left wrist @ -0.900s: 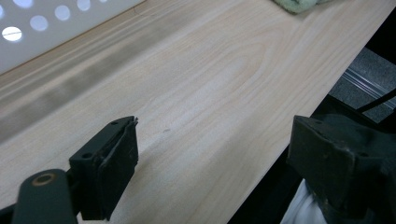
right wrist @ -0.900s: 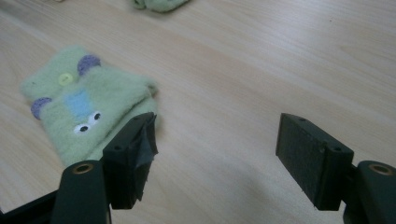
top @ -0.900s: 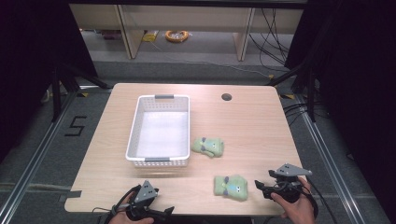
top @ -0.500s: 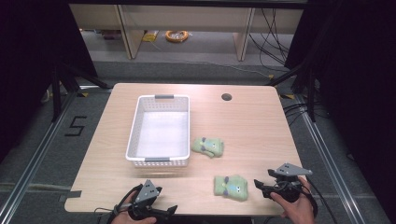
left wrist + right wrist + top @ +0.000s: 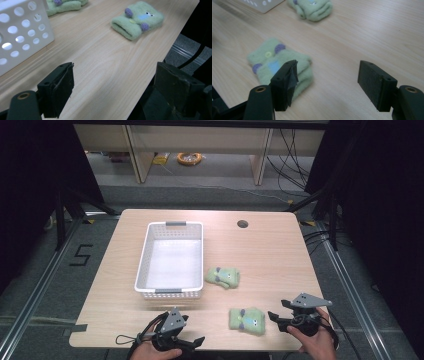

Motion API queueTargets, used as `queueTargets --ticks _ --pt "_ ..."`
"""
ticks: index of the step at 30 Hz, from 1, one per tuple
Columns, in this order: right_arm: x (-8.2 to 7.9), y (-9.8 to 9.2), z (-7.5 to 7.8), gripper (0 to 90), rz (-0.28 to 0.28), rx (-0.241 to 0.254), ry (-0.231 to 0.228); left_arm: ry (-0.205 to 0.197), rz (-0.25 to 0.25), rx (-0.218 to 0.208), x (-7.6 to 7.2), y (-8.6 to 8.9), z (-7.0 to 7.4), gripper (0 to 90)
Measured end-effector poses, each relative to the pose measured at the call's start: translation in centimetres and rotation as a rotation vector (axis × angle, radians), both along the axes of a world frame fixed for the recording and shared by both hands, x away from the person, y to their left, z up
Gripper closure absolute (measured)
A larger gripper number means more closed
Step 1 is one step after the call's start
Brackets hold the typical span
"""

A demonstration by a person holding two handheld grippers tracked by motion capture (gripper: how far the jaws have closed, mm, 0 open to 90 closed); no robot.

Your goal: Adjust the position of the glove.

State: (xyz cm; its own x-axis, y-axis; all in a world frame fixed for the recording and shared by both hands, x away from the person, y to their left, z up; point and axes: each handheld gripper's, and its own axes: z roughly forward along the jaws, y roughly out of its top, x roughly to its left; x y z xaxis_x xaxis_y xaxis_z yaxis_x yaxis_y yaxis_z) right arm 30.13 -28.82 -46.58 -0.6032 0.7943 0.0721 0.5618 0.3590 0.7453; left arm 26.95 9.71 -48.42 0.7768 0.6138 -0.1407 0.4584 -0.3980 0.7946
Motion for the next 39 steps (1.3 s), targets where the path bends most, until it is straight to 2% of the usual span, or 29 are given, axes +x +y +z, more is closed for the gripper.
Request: queueTargets --ticks 1,4,5,6,8,9,10,11,12,13,15,16,17,18,19,20,21,22,24,26,27,29,31,33,34,35,37,39 --pt "0.0 0.0 0.0 35.1 0.0 0.0 0.0 0.018 0.001 -0.01 0.1 -0.1 0.1 16.1" --pt "0.3 0.6 0.0 37.4 0.038 -0.021 -0.016 0.034 -0.002 -0.041 0.4 -1.2 0.0 21.1" --pt "0.3 0.6 0.0 37.4 0.038 -0.021 -0.016 0.013 -0.026 -0.03 0.6 -1.6 0.0 21.1" --pt "0.3 0.7 0.0 38.5 0.046 -0.029 -0.017 0.008 -0.045 -0.029 0.7 -2.0 0.1 22.9" --pt "0.5 1.1 -0.1 39.1 0.052 -0.03 -0.01 0.001 -0.047 -0.04 1.0 -2.9 0.0 25.0" --pt "0.6 1.1 -0.2 40.2 0.058 -0.044 -0.008 0.015 -0.05 -0.027 1.2 -3.3 0.0 25.1" --pt "0.5 1.3 -0.2 41.5 0.063 -0.041 0.002 0.016 -0.06 -0.015 1.5 -3.6 0.0 25.4" --pt "0.7 1.4 -0.3 41.9 0.078 -0.05 -0.013 0.003 -0.072 -0.005 1.7 -3.9 0.0 25.6" --pt "0.9 1.5 -0.3 42.7 0.079 -0.057 -0.008 0.008 -0.079 0.016 1.9 -4.2 0.1 27.0" --pt "1.0 1.6 -0.3 42.9 0.077 -0.056 0.0 0.008 -0.08 -0.005 2.0 -4.6 0.0 27.4" --pt "1.1 1.7 -0.4 43.0 0.08 -0.065 -0.001 0.012 -0.087 -0.01 2.2 -5.1 -0.1 27.4" --pt "1.1 1.9 -0.4 43.0 0.076 -0.056 0.024 0.012 -0.095 -0.007 2.3 -5.3 -0.1 27.5" --pt "1.3 2.0 -0.6 43.3 0.091 -0.064 0.012 0.029 -0.087 -0.027 2.4 -5.7 -0.3 28.0" --pt "1.3 2.2 -0.6 44.1 0.092 -0.063 0.021 0.022 -0.099 -0.011 2.5 -5.8 -0.3 28.5" --pt "1.5 2.4 -0.7 45.4 0.108 -0.079 0.019 0.033 -0.095 -0.026 2.5 -6.2 -0.5 29.0" --pt "1.5 2.4 -0.7 45.4 0.108 -0.079 0.019 0.034 -0.104 -0.006 2.6 -6.4 -0.5 29.0" --pt "1.5 2.5 -0.8 46.2 0.111 -0.081 0.028 0.047 -0.101 -0.016 2.6 -6.7 -0.6 29.0" --pt "1.7 2.7 -0.9 46.3 0.125 -0.083 0.022 0.056 -0.113 0.003 2.8 -7.0 -0.6 30.0" --pt "1.7 2.9 -0.9 46.2 0.121 -0.081 0.034 0.067 -0.111 -0.006 2.8 -7.5 -0.5 30.4" --pt "1.9 2.9 -1.0 46.9 0.144 -0.09 0.03 0.05 -0.122 0.012 3.2 -7.8 -0.5 31.9" --pt "1.9 2.9 -1.0 47.8 0.127 -0.091 0.035 0.063 -0.105 -0.001 3.3 -8.2 -0.6 33.4" --pt "1.9 3.0 -1.1 47.9 0.118 -0.089 0.045 0.052 -0.129 0.042 3.8 -8.4 -0.7 34.1" --pt "2.0 2.9 -1.1 49.1 0.117 -0.089 0.045 0.081 -0.109 0.028 3.9 -8.9 -1.0 35.0" --pt "2.0 2.9 -1.2 49.4 0.115 -0.083 0.055 0.077 -0.116 0.026 4.1 -9.3 -1.1 37.7" --pt "1.9 3.0 -1.2 49.9 0.108 -0.08 0.071 0.087 -0.113 0.028 4.2 -9.5 -1.2 38.2" --pt "2.1 3.0 -1.2 50.5 0.121 -0.085 0.069 0.079 -0.118 0.034 4.3 -9.7 -1.2 39.8" --pt "2.1 3.1 -1.4 51.3 0.119 -0.085 0.061 0.068 -0.145 0.076 4.5 -9.9 -1.3 40.9" --pt "2.2 3.2 -1.4 51.6 0.124 -0.088 0.061 0.094 -0.129 0.069 4.7 -10.3 -1.7 41.6"
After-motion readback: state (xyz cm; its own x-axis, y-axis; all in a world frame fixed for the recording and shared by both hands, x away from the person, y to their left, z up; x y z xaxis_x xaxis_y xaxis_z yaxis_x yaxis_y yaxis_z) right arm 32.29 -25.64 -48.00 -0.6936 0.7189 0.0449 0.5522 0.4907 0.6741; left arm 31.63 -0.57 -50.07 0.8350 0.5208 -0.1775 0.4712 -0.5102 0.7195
